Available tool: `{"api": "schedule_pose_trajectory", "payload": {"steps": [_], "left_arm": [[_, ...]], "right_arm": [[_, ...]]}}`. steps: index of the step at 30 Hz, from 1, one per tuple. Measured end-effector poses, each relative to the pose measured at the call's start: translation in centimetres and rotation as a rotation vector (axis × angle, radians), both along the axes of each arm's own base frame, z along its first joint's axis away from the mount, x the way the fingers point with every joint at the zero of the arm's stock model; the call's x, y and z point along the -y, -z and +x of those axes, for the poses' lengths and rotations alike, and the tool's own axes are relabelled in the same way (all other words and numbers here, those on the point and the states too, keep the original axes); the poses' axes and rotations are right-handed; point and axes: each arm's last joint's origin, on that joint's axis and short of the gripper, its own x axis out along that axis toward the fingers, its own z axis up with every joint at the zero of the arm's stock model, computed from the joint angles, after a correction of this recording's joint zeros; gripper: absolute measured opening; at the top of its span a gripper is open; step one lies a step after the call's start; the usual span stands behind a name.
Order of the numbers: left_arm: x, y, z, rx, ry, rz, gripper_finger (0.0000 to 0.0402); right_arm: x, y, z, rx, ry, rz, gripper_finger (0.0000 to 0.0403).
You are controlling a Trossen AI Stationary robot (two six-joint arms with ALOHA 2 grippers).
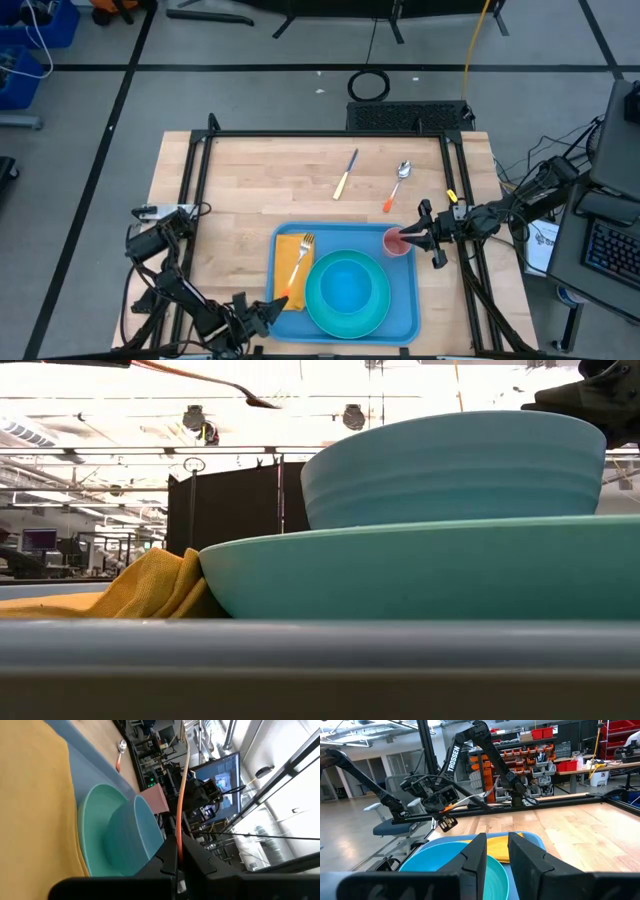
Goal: Set up tray
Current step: Put the orange fork on top of the orange napkin on the blue serving tray
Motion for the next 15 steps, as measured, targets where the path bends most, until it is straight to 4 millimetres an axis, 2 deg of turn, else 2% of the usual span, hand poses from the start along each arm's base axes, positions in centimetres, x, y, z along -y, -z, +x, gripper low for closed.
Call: {"api": "schedule_pose_trajectory", "payload": {"steps": [4,11,15], "left_arm": [[-0.2,0.4,-0.1,0.013,0.0,-0.02,0.0007],[-2.2,2.2,-0.2,0.234,-0.022,-0.354,0.0007],[-2.4,2.4,-0.3,0.247,-0.02,-0.38,0.0007]], "right_arm": [[0.0,0.0,0.0,0.0,0.0,0.0,0.0073],[0.0,0.0,0.0,0.001,0.0,0.0,0.0073],[0.0,0.0,0.0,0.0,0.0,0.0,0.0073]]}}
